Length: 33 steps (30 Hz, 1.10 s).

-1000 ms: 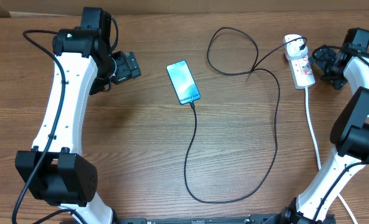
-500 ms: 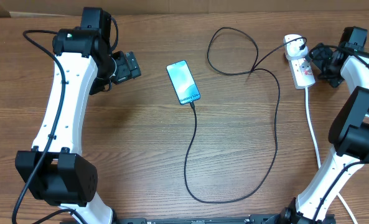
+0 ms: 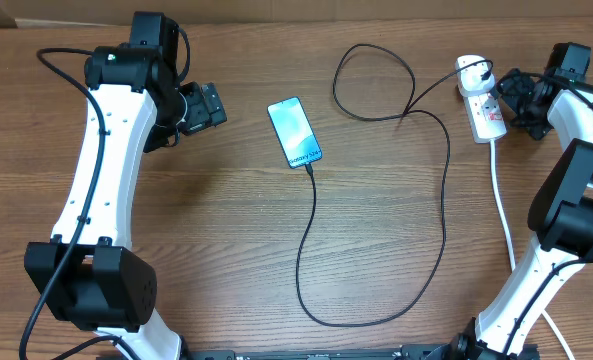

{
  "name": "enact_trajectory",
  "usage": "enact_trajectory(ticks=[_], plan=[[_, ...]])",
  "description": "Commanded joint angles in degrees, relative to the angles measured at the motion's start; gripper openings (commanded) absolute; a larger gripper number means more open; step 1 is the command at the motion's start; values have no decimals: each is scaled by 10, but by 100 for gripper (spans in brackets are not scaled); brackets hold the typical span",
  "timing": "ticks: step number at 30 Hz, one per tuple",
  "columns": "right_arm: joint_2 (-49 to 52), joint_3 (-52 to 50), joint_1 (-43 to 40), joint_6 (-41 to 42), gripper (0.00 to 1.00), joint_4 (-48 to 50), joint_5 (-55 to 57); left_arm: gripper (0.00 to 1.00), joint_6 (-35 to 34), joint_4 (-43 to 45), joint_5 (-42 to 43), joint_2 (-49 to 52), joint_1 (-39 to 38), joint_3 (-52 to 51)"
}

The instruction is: Plug charger to phone and switch on socket

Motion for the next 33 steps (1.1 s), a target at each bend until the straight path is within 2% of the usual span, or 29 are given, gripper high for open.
enact_trajectory(ticks=[1,33], plan=[[-18,10,1,-2,100,1,-5,100,4,1,-8,-3,0,4],[-17,10,1,-4,100,-18,6,100,4,1,-8,-3,0,4]])
